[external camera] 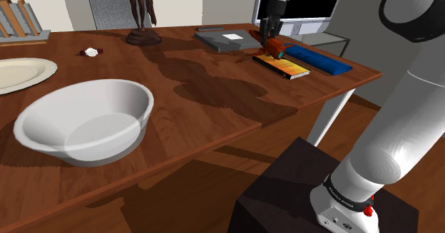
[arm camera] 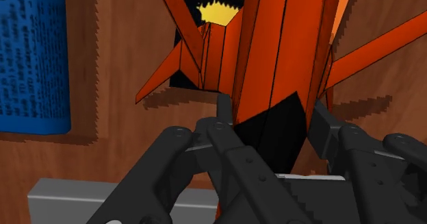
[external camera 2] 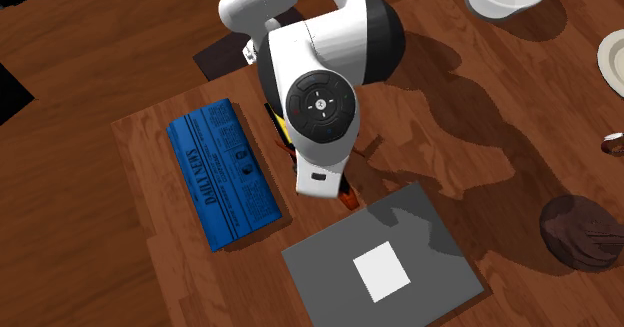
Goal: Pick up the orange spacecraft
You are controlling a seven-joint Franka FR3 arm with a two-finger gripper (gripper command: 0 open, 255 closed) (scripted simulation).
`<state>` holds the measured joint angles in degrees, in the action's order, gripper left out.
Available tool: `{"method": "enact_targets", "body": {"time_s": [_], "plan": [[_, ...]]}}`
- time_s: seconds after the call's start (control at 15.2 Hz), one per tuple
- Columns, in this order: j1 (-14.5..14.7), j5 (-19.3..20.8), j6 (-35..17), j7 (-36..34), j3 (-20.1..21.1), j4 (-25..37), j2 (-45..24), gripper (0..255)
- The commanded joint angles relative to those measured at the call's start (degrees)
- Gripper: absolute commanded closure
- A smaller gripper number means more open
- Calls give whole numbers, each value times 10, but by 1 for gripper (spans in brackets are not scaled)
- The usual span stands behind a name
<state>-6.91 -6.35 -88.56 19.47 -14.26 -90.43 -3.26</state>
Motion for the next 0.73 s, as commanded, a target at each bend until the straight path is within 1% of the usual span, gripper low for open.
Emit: {"method": "enact_targets", "body": {"time_s": [0.0,0.66], "plan": [[0,-1,14,-1,0,17,-3,255],[-6,-9,102,-4,-3,132,-31,255]]}}
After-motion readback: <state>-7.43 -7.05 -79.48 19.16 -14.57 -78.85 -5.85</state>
